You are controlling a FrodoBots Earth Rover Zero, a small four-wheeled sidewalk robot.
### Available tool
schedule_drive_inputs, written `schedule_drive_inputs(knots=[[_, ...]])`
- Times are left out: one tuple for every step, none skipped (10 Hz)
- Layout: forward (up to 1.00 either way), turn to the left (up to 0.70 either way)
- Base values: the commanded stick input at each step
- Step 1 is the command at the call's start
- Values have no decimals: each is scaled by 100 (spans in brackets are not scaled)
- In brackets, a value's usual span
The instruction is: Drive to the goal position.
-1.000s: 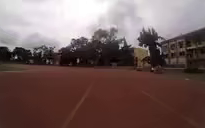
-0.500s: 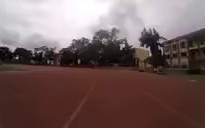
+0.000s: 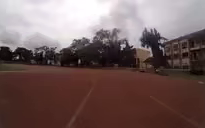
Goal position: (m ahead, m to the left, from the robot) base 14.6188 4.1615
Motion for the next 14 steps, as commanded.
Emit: schedule_drive_inputs(knots=[[70,0],[70,0],[70,35],[70,7],[70,2],[70,0],[70,0],[70,0],[70,0],[70,0],[70,0],[70,0],[70,0],[70,0]])
